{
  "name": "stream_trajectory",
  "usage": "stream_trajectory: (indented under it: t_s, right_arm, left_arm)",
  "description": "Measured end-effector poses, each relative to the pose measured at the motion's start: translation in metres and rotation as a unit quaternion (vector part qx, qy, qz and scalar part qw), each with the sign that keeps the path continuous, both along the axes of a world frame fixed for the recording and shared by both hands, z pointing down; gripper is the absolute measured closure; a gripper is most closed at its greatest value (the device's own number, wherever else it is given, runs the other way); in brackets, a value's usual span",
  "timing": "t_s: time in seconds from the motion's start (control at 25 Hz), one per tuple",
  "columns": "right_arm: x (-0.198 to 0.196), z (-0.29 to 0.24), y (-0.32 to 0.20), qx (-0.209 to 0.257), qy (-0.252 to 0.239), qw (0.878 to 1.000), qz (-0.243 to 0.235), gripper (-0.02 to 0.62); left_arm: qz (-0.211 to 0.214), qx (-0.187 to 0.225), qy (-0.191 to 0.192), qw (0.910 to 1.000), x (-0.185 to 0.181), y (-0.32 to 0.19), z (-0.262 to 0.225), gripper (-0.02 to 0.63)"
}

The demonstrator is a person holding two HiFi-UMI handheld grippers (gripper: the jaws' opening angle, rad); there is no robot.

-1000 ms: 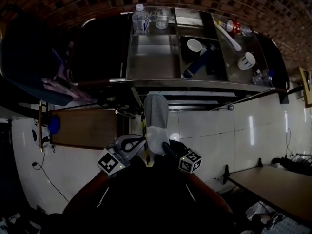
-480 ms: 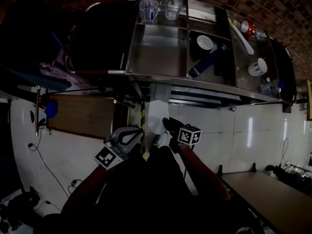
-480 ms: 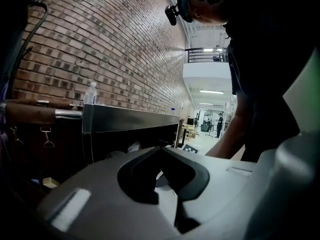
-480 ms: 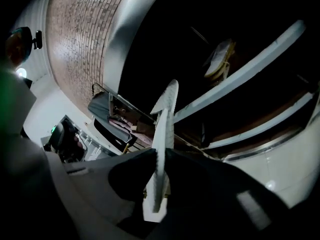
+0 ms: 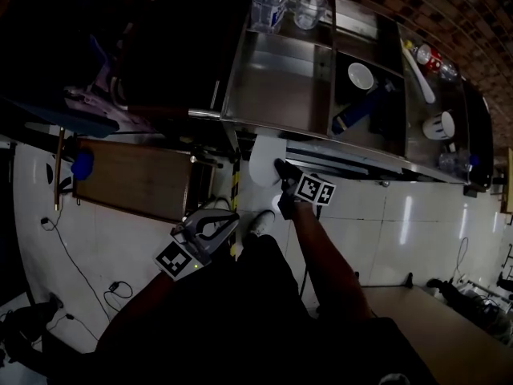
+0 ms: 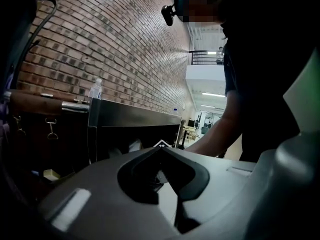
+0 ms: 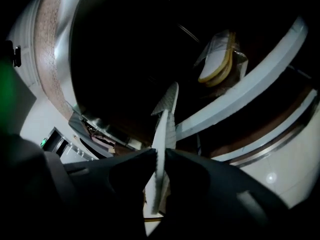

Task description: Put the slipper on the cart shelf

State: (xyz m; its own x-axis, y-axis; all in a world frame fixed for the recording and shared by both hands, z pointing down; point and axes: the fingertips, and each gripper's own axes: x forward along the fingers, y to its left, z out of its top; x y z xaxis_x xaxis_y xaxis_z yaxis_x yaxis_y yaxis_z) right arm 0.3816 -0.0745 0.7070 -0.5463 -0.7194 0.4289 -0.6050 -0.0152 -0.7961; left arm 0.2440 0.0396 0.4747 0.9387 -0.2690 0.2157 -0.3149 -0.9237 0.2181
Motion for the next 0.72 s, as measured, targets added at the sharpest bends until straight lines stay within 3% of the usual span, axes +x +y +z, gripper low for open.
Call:
stream_trajectory:
  t_s: [0.16,0.28,0.44,0.72]
  right_arm:
    - [-0.002,-0.007,-0.016,0.005,0.003,1.000,-0.025,0.535]
    - [-0.006,-0.021,-0.013,0.015,-0.031,0.999,-0.039,0.535]
    - [0.002,-0.036,-0.013,0.026,-0.070,0.997,-0.027,0.535]
    - [0.023,-0.029,-0.050,0.050,-0.040,0.998,0.023,0.535]
  left_arm:
    - [-0.011,-0.012,-0.007,0.9999,-0.010,-0.001,0.004,0.601]
    - [-0.021,-0.015,-0.001,0.9997,-0.016,-0.001,0.005,0.601]
    - [-0.023,-0.018,-0.003,0.9996,-0.021,0.001,0.009,0.601]
    - [-0.024,-0.014,-0.006,0.9996,-0.021,0.001,0.009,0.601]
